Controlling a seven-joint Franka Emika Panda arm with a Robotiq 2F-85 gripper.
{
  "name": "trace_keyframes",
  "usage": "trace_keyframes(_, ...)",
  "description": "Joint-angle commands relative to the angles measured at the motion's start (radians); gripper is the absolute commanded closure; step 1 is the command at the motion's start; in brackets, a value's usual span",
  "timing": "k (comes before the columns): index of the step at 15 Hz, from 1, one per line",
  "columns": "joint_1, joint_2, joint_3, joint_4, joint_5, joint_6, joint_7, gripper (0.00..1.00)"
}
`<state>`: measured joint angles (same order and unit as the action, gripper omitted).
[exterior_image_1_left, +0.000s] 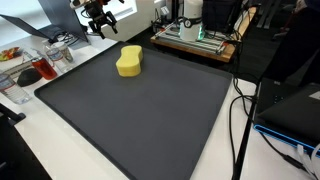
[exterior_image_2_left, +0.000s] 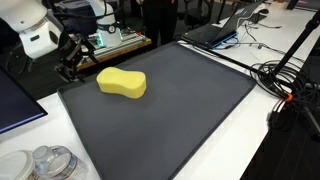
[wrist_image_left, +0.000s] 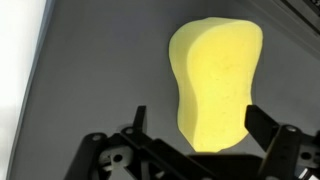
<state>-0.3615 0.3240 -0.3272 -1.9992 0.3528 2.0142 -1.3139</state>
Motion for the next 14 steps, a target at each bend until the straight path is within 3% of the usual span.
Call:
trace_keyframes(1,-0.013,0.031,0.058,0.073,-0.067,-0.041,0.033,0.00)
trace_keyframes(7,0.037,0.021,0.123,0.086,-0.176,-0.017,0.108,0.00)
trace_keyframes(14,0.101,0.076,0.189,0.207,-0.292,-0.114,0.157,0.00)
